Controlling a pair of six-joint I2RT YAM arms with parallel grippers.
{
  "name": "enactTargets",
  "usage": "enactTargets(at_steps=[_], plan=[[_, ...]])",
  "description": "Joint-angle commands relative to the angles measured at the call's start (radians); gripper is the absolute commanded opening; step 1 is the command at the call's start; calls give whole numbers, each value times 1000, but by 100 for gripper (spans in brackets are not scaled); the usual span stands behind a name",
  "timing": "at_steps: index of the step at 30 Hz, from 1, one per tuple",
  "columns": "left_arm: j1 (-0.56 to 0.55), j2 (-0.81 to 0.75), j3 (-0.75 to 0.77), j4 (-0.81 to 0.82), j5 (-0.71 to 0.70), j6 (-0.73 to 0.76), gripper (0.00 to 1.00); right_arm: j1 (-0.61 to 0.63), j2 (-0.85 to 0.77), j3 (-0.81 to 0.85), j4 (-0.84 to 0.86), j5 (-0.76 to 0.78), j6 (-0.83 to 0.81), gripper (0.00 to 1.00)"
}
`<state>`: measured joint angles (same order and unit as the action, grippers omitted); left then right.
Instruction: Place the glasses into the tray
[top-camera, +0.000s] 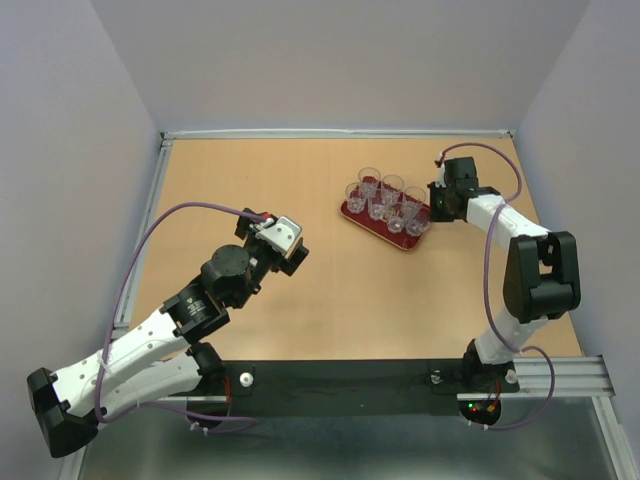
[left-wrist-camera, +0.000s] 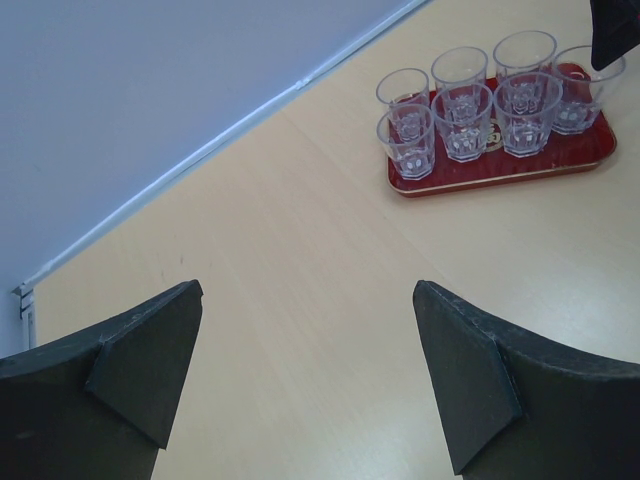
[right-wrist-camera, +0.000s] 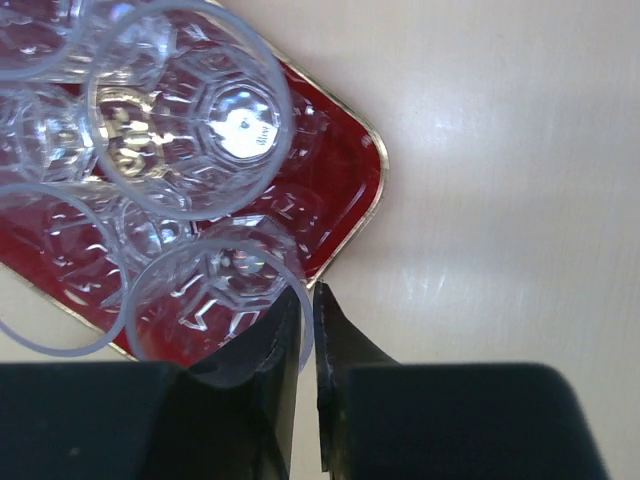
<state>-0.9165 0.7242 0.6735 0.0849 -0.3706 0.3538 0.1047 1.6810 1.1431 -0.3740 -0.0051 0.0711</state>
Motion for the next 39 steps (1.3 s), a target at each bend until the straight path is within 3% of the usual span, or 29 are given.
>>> enactTargets(at_steps=[1,4,14,17,28,31,34,39], plan=[[1,-17,-8,38,-5,1,99,-3,2,67,37,19,-13,10],[1,-17,-8,38,-5,1,99,-3,0,72,38,22,-19,2],[1,-14,-9,38,-2,2,99,-3,26,92,44,11,-36,1],[1,-17,-8,36,-4,2,99,-3,42,93,44,10,-36,6],[1,-19,-9,36,-4,2,99,-3,-18,75,44,-9,-50,50],[1,-23,-8,36,-2,-1,99,-3,-75,69,43,31,-62,55],[1,-26,-8,38,-4,-4,99,-3,-159,53,43,66,-92,66],[4,-54,-11,56,-34,-36,99,-14,-334,-28,44,48,-211,96]])
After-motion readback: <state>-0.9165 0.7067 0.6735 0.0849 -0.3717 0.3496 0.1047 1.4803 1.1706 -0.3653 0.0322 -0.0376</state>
